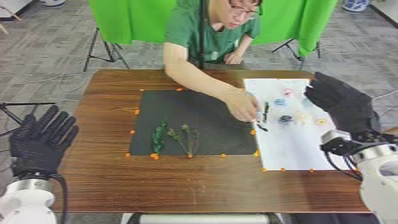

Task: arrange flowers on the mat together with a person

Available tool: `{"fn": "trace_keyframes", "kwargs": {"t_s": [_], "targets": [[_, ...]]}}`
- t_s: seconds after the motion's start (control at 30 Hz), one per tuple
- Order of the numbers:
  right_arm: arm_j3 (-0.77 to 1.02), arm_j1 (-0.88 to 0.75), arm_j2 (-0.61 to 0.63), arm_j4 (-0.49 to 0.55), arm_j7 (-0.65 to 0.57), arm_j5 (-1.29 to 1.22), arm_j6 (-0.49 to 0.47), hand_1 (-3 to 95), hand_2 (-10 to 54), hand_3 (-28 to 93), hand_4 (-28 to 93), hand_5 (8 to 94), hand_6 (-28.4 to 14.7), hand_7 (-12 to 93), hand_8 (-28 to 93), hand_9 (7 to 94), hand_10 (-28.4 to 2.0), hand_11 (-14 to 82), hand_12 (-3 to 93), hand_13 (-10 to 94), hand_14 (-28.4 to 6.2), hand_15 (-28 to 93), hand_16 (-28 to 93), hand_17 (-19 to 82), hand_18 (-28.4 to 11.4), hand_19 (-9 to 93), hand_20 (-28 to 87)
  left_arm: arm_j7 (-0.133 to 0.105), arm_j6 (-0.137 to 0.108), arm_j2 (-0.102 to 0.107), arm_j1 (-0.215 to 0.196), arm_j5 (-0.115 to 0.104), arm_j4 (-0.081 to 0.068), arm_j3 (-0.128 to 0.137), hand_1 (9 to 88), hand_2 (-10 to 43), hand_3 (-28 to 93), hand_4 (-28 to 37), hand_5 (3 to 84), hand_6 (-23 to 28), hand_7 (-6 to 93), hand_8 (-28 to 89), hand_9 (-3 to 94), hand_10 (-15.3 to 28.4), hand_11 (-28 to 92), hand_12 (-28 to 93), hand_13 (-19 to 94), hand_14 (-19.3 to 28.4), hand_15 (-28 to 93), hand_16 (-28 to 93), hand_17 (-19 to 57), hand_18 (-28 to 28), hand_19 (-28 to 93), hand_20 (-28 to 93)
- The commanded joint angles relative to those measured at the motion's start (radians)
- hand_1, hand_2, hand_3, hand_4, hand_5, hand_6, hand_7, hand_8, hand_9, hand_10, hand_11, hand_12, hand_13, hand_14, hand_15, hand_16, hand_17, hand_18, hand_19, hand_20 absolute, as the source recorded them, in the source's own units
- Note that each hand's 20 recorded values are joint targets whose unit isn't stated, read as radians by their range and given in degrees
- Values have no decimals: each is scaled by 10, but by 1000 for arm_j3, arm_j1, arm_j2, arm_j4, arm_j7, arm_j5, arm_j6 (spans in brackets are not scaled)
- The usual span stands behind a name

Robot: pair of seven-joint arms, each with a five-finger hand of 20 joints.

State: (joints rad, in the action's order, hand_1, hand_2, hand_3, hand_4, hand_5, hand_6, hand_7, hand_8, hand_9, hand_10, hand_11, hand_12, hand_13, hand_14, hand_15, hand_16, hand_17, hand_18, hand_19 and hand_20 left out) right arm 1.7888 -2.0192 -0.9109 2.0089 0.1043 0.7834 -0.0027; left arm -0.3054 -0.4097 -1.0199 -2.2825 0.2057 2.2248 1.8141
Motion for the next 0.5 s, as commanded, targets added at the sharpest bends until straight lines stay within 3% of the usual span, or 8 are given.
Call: {"fn": "trace_keyframes", "kwargs": {"t_s": [0.03,0.2,0.33,0.5], "targets": [[-22,1,-20,10,-2,-6,-29,190,44,750,-196,426,-28,119,-83,377,-141,37,159,283,-136,54,248,112,-100,204,113,-14,-7,-4,2,22,-5,-19,237,156,756,-283,428,84,108,-91,297,140,176,73,187,113,272,-94,-67,131,384,129],[-25,2,-19,13,0,-6,-23,189,45,749,-195,426,-27,117,-82,378,-139,38,159,283,-137,54,249,111,-102,204,115,-16,4,-6,1,11,-8,-21,239,154,754,-283,426,83,108,-90,308,141,185,65,199,112,266,-96,-50,115,358,110],[-23,-11,-30,22,-3,-20,-28,190,45,748,-195,426,-27,117,-82,377,-139,37,158,283,-137,54,250,109,-106,210,118,2,9,-6,2,21,-8,-18,240,155,753,-283,430,84,113,-91,326,143,188,63,222,120,276,-99,-43,112,357,104],[-24,-20,-36,26,-4,-18,-30,192,46,748,-195,429,-27,120,-83,379,-139,38,159,284,-138,55,252,105,-119,224,121,6,32,-8,2,26,-12,-16,240,156,752,-283,433,86,115,-92,335,145,188,63,228,122,279,-103,-43,114,362,100]]}}
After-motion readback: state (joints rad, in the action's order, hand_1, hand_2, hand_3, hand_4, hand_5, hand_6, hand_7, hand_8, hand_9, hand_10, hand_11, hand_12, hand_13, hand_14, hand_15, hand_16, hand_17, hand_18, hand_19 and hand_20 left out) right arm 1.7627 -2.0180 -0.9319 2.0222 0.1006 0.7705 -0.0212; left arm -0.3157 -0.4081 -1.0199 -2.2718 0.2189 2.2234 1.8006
